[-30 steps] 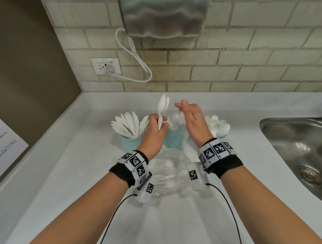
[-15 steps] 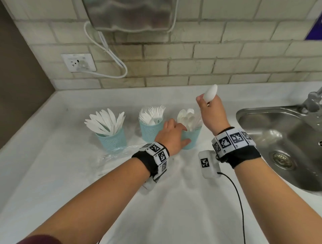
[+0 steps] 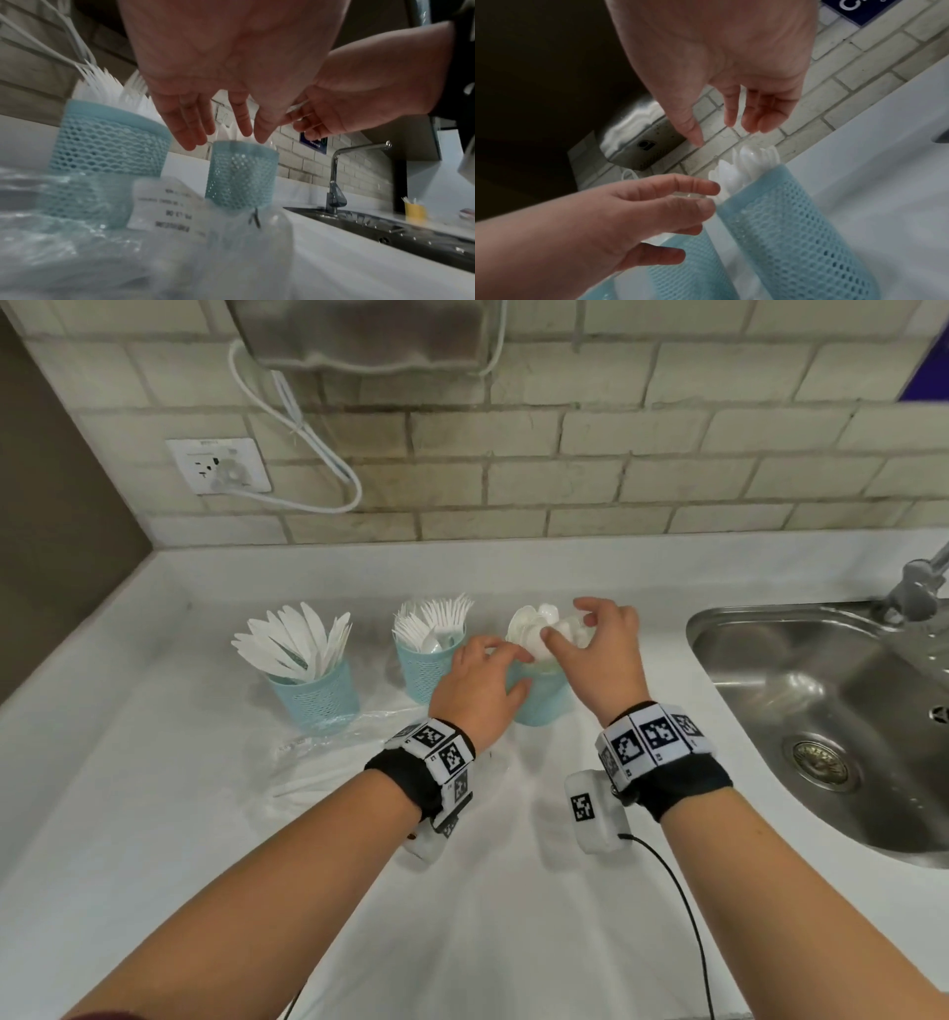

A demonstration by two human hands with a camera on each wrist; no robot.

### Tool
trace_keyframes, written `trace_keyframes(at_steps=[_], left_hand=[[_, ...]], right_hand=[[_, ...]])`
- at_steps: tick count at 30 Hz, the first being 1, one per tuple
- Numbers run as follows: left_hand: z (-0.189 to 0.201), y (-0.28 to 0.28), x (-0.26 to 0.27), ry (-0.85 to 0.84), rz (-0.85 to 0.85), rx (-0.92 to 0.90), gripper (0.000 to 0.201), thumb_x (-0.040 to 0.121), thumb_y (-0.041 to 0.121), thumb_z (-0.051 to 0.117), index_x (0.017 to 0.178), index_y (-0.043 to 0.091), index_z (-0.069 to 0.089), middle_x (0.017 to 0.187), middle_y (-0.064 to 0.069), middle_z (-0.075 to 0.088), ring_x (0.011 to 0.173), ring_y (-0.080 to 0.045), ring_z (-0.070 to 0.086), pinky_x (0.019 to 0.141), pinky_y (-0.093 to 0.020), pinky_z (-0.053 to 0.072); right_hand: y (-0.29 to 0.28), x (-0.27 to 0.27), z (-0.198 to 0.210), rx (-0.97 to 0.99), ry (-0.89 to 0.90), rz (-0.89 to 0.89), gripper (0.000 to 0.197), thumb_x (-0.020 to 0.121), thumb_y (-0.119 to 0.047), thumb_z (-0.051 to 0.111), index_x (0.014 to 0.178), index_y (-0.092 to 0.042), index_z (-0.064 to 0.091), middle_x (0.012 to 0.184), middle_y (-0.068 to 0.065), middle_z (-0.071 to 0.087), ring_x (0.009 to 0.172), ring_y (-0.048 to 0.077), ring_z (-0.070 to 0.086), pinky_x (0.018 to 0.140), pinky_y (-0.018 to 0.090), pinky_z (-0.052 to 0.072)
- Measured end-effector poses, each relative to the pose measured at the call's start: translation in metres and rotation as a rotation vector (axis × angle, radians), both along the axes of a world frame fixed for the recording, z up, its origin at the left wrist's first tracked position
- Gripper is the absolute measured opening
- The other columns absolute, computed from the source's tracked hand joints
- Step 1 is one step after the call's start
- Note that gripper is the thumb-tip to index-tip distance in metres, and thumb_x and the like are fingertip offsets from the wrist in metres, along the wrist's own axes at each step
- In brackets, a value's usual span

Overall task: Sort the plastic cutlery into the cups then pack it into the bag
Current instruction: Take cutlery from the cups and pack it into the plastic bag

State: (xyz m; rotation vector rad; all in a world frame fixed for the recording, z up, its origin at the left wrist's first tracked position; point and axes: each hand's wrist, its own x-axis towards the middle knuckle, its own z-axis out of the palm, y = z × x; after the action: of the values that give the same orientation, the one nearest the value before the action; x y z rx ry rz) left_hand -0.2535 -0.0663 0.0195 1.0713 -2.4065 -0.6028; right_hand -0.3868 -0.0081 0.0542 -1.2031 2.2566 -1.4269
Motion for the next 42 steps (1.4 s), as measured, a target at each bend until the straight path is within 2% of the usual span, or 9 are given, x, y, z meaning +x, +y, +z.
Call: trace_keyframes(at_steps=[4, 8, 11, 16, 21, 26, 33, 39, 42], left_hand=[[0.002, 0.006, 0.041, 0.012, -0.033, 0.049, 0.022, 0.093, 0.033, 0.054, 0.115, 0.032, 0.058, 0.115, 0.009, 0.057, 0.106, -0.009, 0.055, 0.088, -0.032, 0.048], [-0.003, -0.001, 0.095, -0.083, -0.002, 0.186, 0.017, 0.093, 0.021, 0.053, 0.100, 0.030, 0.065, 0.102, 0.011, 0.061, 0.092, -0.007, 0.058, 0.083, -0.028, 0.047], [-0.008, -0.013, 0.132, -0.252, 0.047, 0.249, 0.033, 0.085, 0.009, 0.056, 0.112, 0.026, 0.063, 0.113, 0.005, 0.060, 0.105, -0.012, 0.057, 0.090, -0.027, 0.044], [-0.010, -0.013, 0.165, -0.697, 0.041, 0.294, 0.078, 0.077, 0.024, 0.067, 0.145, 0.028, 0.029, 0.147, 0.000, 0.032, 0.137, -0.022, 0.028, 0.109, -0.040, 0.033], [-0.018, -0.009, 0.174, -0.953, -0.047, 0.222, 0.099, 0.073, 0.040, 0.071, 0.151, 0.022, 0.013, 0.154, -0.004, 0.021, 0.141, -0.025, 0.022, 0.112, -0.045, 0.028], [-0.023, -0.006, 0.167, -0.936, -0.092, 0.142, 0.096, 0.068, 0.042, 0.071, 0.148, 0.023, 0.022, 0.144, -0.004, 0.028, 0.134, -0.025, 0.029, 0.108, -0.044, 0.032], [-0.027, -0.008, 0.163, -0.800, -0.086, 0.184, 0.081, 0.068, 0.036, 0.068, 0.140, 0.025, 0.032, 0.133, 0.003, 0.037, 0.123, -0.019, 0.040, 0.098, -0.037, 0.045], [-0.034, -0.011, 0.161, -0.739, -0.092, 0.174, 0.061, 0.071, 0.038, 0.070, 0.123, 0.027, 0.042, 0.122, 0.001, 0.048, 0.111, -0.019, 0.048, 0.094, -0.036, 0.046], [-0.036, -0.012, 0.157, -0.753, -0.106, 0.182, 0.056, 0.075, 0.037, 0.070, 0.122, 0.023, 0.043, 0.119, -0.003, 0.055, 0.106, -0.022, 0.053, 0.090, -0.037, 0.048]], right_hand=[[0.010, 0.032, -0.001, -0.097, 0.018, 0.087, 0.027, 0.085, -0.022, 0.063, 0.111, -0.018, 0.057, 0.108, -0.003, 0.043, 0.093, 0.007, 0.050, 0.078, 0.014, 0.036], [0.013, 0.082, -0.018, 0.004, -0.058, 0.394, 0.008, 0.085, -0.024, 0.065, 0.089, -0.018, 0.065, 0.094, -0.003, 0.062, 0.076, 0.002, 0.055, 0.067, 0.006, 0.042], [0.013, 0.109, -0.040, 0.242, -0.012, 0.603, 0.017, 0.088, -0.032, 0.063, 0.095, -0.018, 0.071, 0.098, -0.003, 0.066, 0.079, 0.010, 0.059, 0.072, 0.015, 0.043], [0.013, 0.115, -0.063, 0.635, 0.387, 0.645, 0.037, 0.092, -0.018, 0.049, 0.128, -0.019, 0.056, 0.132, 0.006, 0.052, 0.128, 0.024, 0.041, 0.105, 0.035, 0.038], [0.012, 0.116, -0.066, 0.762, 0.566, 0.639, 0.036, 0.089, -0.026, 0.052, 0.124, -0.024, 0.059, 0.127, 0.006, 0.052, 0.124, 0.027, 0.038, 0.101, 0.036, 0.040], [0.008, 0.134, -0.072, 0.747, 0.642, 0.632, 0.029, 0.093, -0.035, 0.050, 0.119, -0.038, 0.062, 0.122, 0.002, 0.054, 0.117, 0.026, 0.047, 0.095, 0.039, 0.038], [-0.001, 0.164, -0.071, 0.711, 0.578, 0.732, 0.035, 0.091, -0.033, 0.055, 0.126, -0.032, 0.058, 0.114, 0.008, 0.053, 0.109, 0.027, 0.054, 0.084, 0.035, 0.044], [0.011, 0.146, -0.062, 0.596, 0.491, 0.588, 0.044, 0.078, -0.022, 0.063, 0.121, -0.021, 0.051, 0.123, 0.005, 0.046, 0.117, 0.026, 0.041, 0.096, 0.035, 0.040], [0.016, 0.133, -0.061, 0.716, 0.467, 0.516, 0.059, 0.079, -0.022, 0.061, 0.134, -0.019, 0.039, 0.136, 0.010, 0.037, 0.124, 0.030, 0.035, 0.101, 0.038, 0.038]])
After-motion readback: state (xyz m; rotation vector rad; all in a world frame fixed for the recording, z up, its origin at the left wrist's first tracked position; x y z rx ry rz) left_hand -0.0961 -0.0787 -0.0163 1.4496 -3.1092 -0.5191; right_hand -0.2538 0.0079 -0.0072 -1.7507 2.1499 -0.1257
